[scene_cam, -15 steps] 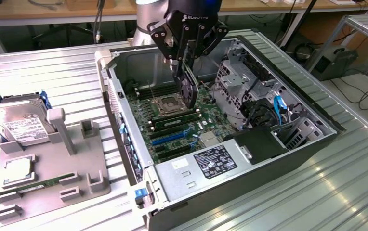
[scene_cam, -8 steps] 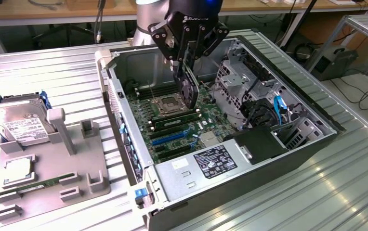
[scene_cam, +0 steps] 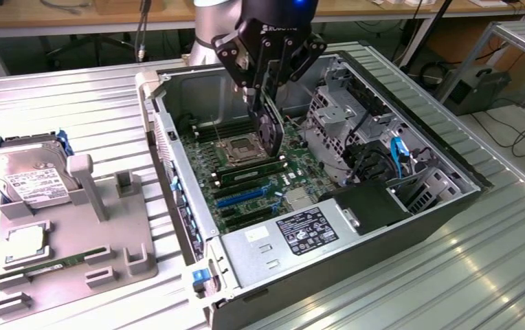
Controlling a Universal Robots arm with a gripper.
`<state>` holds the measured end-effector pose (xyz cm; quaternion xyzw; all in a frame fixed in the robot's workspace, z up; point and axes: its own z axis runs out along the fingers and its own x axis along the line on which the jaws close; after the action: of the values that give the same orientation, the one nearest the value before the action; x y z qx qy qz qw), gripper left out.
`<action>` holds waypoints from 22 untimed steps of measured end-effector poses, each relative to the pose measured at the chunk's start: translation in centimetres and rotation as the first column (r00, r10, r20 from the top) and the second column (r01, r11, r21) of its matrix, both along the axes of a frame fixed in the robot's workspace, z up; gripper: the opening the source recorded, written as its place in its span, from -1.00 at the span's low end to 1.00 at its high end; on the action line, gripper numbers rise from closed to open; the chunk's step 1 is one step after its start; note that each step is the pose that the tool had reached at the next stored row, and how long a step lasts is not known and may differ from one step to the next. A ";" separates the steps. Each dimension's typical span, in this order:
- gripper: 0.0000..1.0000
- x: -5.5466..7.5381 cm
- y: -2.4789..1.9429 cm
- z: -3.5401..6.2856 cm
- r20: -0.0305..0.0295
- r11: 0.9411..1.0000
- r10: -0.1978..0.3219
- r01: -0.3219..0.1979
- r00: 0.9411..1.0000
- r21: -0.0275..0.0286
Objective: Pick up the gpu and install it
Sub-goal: 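Pick up the gpu and move the gpu toward the slot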
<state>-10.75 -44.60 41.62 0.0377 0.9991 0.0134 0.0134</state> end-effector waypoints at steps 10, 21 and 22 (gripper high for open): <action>-0.47 0.0 -0.03 -0.20 0.000 1.000 0.000 0.000 1.000 0.000; -0.47 0.0 -0.03 -0.70 0.000 1.000 0.000 0.000 1.000 -0.001; -0.47 0.0 -0.03 -0.73 0.000 1.000 0.000 0.000 1.000 -0.001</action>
<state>-10.70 -44.64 40.89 0.0377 0.9991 0.0130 0.0134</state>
